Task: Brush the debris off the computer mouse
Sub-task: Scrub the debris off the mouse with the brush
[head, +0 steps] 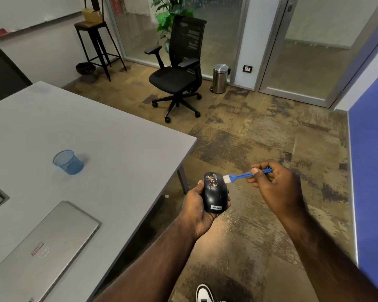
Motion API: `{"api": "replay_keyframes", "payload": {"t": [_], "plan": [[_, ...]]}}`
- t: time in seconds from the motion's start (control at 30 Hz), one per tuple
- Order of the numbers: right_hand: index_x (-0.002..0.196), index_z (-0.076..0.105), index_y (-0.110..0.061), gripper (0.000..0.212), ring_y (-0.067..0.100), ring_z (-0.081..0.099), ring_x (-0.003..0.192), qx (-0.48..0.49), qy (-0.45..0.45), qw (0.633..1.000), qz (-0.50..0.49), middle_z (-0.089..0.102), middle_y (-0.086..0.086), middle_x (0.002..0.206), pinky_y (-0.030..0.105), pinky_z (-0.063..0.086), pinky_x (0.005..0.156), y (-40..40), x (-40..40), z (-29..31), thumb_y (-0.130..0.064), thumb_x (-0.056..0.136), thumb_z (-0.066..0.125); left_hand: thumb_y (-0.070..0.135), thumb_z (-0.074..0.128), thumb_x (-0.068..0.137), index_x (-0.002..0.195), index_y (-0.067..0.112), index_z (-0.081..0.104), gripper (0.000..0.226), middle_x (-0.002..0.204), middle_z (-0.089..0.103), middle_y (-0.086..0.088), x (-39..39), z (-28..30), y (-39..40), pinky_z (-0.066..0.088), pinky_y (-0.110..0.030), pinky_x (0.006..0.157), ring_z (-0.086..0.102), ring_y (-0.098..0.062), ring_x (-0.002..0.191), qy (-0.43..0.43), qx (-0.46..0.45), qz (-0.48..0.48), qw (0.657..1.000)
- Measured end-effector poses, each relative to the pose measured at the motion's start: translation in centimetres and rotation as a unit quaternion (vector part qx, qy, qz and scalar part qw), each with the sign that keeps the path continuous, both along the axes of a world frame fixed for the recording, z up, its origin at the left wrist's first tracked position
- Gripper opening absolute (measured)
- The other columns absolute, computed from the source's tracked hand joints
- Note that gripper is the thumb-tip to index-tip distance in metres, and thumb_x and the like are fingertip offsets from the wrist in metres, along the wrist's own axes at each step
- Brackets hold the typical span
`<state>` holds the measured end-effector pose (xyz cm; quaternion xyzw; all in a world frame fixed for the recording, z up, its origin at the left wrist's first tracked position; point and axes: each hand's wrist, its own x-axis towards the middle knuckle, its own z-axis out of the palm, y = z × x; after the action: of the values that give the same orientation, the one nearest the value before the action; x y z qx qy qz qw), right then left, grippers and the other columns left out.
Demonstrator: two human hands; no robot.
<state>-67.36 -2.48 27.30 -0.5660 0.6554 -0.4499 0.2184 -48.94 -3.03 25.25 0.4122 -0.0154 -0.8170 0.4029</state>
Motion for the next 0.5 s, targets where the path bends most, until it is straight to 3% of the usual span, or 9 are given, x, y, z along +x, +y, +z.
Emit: {"api": "replay_keyframes", "payload": {"t": [0.17, 0.3, 0.4, 0.5], "plan": [[0.082, 0.065, -0.043, 0.032, 0.001, 0.073, 0.066, -0.013, -0.01, 0.998, 0.068, 0.073, -0.021, 0.08, 0.026, 0.062, 0.06, 0.56, -0.39, 0.09, -0.012, 0.09, 0.065, 0.041, 0.035, 0.101, 0.113, 0.002, 0.058, 0.047, 0.104, 0.066, -0.024, 0.12, 0.23, -0.19, 0.058, -0.039, 0.065, 0.063, -0.034, 0.078, 0.001, 0.001, 0.021, 1.0], [0.089, 0.063, -0.039, 0.018, -0.002, 0.071, 0.067, -0.02, 0.026, 0.999, 0.037, 0.071, -0.017, 0.068, 0.033, 0.063, 0.063, 0.16, -0.4, 0.15, -0.021, 0.091, 0.061, 0.043, 0.031, 0.101, 0.121, -0.001, 0.055, 0.054, 0.099, 0.066, -0.026, 0.09, 0.36, 0.02, 0.058, -0.038, 0.067, 0.063, -0.033, 0.078, 0.006, 0.002, -0.002, 1.0], [0.088, 0.063, -0.039, 0.015, -0.002, 0.071, 0.068, -0.036, 0.017, 0.997, 0.061, 0.072, -0.018, 0.075, 0.029, 0.062, 0.062, 0.42, -0.35, 0.28, -0.024, 0.089, 0.06, 0.043, 0.031, 0.101, 0.116, -0.001, 0.058, 0.053, 0.095, 0.068, -0.026, -0.05, 0.52, 0.04, 0.058, -0.038, 0.066, 0.064, -0.033, 0.075, 0.012, -0.003, 0.0, 1.0], [0.088, 0.063, -0.036, 0.013, -0.003, 0.071, 0.068, -0.044, 0.03, 0.997, 0.053, 0.07, -0.018, 0.069, 0.03, 0.061, 0.061, 0.45, -0.55, 0.35, -0.024, 0.089, 0.06, 0.042, 0.032, 0.101, 0.119, -0.002, 0.056, 0.053, 0.096, 0.066, -0.025, -0.1, 0.59, 0.03, 0.058, -0.038, 0.065, 0.063, -0.033, 0.077, 0.015, 0.0, 0.003, 1.0]]}}
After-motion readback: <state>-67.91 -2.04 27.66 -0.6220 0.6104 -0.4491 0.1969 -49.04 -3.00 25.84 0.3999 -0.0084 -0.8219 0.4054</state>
